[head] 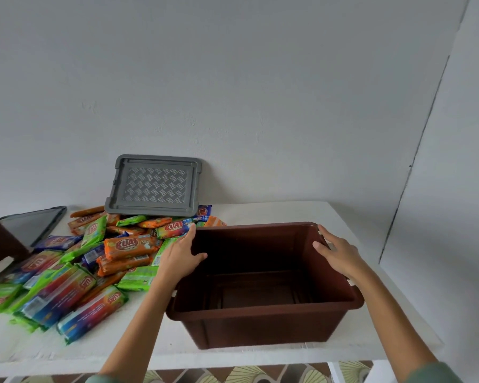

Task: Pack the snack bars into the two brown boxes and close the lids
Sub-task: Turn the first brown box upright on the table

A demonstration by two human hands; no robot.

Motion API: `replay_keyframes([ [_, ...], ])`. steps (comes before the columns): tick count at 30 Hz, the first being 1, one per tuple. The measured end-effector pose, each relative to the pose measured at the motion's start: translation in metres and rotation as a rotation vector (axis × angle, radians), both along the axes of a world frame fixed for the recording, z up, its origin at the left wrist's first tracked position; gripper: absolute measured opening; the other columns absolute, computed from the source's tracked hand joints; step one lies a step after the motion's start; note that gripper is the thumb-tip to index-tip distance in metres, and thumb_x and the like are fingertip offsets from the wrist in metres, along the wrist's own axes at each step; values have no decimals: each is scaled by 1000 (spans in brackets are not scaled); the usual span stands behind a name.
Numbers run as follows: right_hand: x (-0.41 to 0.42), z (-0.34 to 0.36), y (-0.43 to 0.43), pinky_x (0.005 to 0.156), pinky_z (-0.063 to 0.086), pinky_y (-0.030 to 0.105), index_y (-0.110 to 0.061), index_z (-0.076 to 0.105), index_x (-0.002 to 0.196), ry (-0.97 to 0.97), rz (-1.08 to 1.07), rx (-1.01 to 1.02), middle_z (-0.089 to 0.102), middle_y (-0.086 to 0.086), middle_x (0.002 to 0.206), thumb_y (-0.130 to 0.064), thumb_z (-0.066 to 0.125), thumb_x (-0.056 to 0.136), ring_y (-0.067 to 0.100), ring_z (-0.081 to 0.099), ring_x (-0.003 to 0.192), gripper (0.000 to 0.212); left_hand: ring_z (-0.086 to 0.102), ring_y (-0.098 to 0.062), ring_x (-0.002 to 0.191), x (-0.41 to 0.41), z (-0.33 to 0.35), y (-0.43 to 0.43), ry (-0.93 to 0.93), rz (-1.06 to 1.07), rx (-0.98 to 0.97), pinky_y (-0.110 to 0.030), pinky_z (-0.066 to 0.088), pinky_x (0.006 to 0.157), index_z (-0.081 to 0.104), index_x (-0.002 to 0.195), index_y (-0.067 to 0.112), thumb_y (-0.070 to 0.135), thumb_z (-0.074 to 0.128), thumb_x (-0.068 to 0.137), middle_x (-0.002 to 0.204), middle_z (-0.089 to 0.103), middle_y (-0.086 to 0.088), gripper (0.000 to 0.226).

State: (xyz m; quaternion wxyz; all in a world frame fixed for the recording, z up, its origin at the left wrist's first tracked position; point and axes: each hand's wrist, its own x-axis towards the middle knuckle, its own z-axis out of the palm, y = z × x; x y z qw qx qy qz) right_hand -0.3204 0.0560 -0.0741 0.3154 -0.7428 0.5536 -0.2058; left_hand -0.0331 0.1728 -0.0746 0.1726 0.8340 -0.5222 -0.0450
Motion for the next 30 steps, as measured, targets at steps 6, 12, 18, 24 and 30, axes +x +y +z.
replay_keyframes([
  [6,4,-1,-13,112,24,43,-30,22,147,12,-52,3,37,4,149,-36,42,98,31,28,140,54,43,-27,129,7,4,-20,106,-38,-31,-34,36,102,7,149,21,31,60,87,142,44,-11,82],
  [12,4,-3,-19,112,24,41,-30,21,147,14,-32,-11,35,0,150,-35,41,98,30,29,139,53,50,-30,121,8,0,-24,108,-25,-2,-37,45,96,-1,148,27,35,56,89,141,45,-11,83],
  [18,2,-4,-20,111,27,44,-34,19,147,33,-34,6,36,1,150,-39,41,97,29,30,139,55,50,-31,122,11,-4,-26,156,-8,0,-38,44,96,0,148,29,36,52,90,142,44,-13,78],
  [24,20,20,-16,111,26,52,-34,17,148,228,-25,-159,26,6,153,-45,42,95,33,27,139,60,38,-27,133,22,4,-19,314,-4,-146,-39,35,105,24,146,22,46,51,88,145,40,-10,68],
  [30,121,62,7,110,29,43,-31,19,148,25,270,-216,30,6,152,-34,47,95,28,28,139,60,56,-25,107,78,33,21,274,157,-288,-33,43,92,41,137,19,33,56,89,136,48,-5,52],
])
